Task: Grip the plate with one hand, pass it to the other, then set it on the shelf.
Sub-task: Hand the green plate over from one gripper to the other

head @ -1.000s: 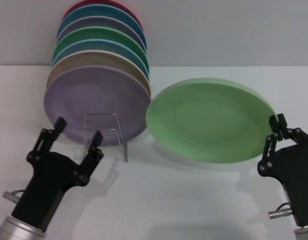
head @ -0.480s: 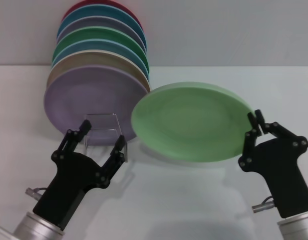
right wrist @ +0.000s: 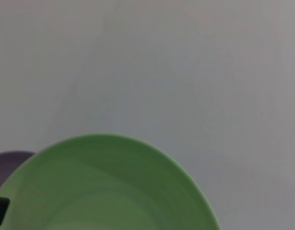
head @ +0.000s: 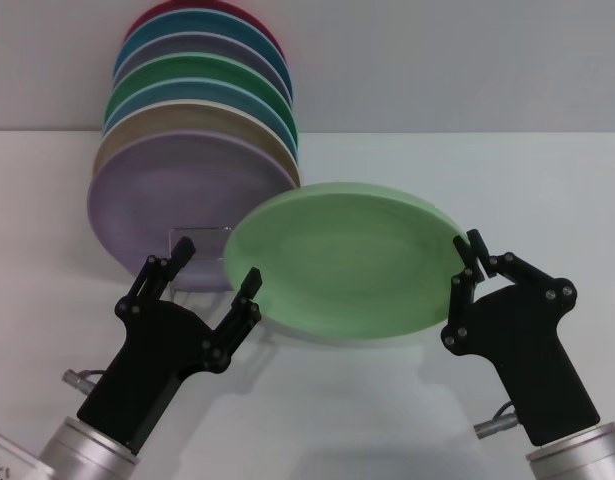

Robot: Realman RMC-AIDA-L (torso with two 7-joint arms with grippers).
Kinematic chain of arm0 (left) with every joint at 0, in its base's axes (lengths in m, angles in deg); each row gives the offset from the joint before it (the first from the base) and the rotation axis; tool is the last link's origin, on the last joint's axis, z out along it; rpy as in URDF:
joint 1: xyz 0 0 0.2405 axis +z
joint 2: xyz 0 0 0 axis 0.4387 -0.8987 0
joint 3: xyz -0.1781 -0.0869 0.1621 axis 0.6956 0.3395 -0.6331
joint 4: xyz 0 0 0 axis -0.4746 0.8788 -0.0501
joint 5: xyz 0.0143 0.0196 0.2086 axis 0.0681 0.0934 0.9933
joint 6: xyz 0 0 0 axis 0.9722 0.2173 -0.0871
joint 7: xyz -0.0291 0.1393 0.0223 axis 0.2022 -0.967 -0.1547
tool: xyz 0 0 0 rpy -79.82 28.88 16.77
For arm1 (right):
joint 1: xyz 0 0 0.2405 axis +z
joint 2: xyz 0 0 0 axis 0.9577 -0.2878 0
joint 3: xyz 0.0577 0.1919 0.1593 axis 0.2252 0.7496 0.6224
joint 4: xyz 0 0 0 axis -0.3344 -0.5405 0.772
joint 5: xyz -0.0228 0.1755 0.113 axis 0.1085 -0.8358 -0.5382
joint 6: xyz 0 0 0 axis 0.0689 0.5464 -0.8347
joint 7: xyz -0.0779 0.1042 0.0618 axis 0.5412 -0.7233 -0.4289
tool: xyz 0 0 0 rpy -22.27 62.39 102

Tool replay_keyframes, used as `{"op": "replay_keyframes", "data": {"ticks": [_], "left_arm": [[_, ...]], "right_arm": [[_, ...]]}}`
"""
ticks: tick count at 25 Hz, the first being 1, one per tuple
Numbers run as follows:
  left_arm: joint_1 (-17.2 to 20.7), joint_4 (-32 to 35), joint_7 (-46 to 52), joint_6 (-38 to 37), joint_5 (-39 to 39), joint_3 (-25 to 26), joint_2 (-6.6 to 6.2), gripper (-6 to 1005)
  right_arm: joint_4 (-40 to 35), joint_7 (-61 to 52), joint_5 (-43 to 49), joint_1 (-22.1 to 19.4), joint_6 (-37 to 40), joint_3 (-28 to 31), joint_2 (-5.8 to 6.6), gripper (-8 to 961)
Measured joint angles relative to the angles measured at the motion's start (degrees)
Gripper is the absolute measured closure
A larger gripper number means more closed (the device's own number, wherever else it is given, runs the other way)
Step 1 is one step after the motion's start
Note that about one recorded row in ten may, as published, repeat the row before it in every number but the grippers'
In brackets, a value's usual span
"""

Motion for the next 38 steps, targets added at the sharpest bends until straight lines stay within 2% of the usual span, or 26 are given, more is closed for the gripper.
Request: {"op": "replay_keyframes", "data": {"ticks": [18,23,29,34,38], "left_arm": [[-0.58,0.5,0.61,2.33,-0.43,2.43,0.0,243],[-0.83,0.52,0.61,2.93,-0.45,2.44,0.0,428],[-1.21,0.6,0.62,3.4,-0.5,2.45,0.0,553],[-1.67,0.61,0.62,4.22,-0.53,2.52,0.0,713],[-1.75,0.61,0.62,4.49,-0.54,3.1,0.0,738]], "right_arm": [[0.65,0.03,-0.03,1.84,-2.02,-0.22,0.03,936],[0.8,0.03,-0.6,2.38,-2.37,-0.23,0.04,937],[0.89,0.03,-0.79,2.72,-2.74,-0.22,0.05,937],[0.87,0.03,-1.18,3.1,-2.75,-0.23,0.17,937],[0.83,0.03,-1.31,3.19,-2.83,-0.22,0.27,937]]}}
